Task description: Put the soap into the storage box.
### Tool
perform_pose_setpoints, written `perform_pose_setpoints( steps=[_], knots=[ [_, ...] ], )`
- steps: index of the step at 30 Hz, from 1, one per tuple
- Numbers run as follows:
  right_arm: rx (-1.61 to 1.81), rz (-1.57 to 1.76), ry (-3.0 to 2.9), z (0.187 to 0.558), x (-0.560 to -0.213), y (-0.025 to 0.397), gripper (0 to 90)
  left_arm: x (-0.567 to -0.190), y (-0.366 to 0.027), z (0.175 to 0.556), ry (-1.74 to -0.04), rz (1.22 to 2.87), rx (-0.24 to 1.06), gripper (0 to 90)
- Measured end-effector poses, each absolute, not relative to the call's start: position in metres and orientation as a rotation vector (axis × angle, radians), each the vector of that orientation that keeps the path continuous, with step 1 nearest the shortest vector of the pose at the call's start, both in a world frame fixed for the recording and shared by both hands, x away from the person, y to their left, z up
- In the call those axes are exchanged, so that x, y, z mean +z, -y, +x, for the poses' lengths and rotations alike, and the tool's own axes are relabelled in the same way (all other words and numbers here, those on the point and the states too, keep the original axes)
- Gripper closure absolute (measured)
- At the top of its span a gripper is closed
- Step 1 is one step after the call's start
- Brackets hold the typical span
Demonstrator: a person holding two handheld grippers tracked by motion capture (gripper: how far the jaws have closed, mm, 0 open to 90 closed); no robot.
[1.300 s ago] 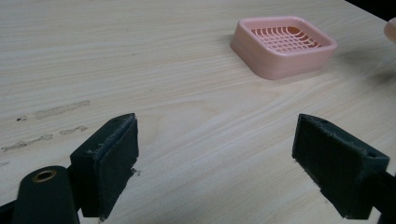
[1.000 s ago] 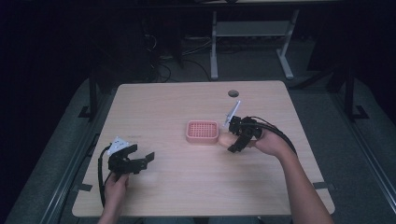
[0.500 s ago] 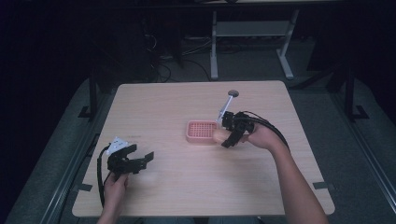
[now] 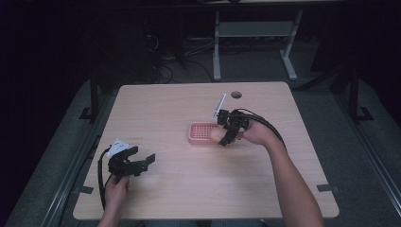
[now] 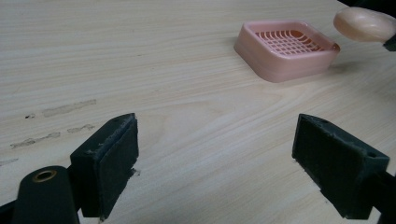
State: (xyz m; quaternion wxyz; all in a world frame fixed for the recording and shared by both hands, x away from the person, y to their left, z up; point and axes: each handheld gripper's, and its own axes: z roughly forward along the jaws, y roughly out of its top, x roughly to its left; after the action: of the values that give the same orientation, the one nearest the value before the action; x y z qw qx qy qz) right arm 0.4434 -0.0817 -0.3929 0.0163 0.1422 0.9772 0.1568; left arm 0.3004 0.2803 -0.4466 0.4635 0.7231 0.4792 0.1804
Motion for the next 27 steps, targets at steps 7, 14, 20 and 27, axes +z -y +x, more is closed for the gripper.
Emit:
perform_pose_setpoints(
  steps=[7,14,20,27],
  knots=[
    [0.478,0.454,-3.036,0.456,-0.394,0.073,31.9,-0.447,-0.280,0.300,-1.177,1.778,0.443,14.3],
    [0.479,0.440,-3.044,0.464,-0.393,0.064,31.9,-0.447,-0.280,0.300,-1.176,1.779,0.441,14.3],
    [0.471,0.403,-3.047,0.470,-0.390,0.049,31.9,-0.446,-0.281,0.300,-1.174,1.780,0.443,14.2],
    [0.437,0.378,-3.052,0.477,-0.391,0.037,31.9,-0.446,-0.282,0.300,-1.174,1.780,0.439,14.2]
  ],
)
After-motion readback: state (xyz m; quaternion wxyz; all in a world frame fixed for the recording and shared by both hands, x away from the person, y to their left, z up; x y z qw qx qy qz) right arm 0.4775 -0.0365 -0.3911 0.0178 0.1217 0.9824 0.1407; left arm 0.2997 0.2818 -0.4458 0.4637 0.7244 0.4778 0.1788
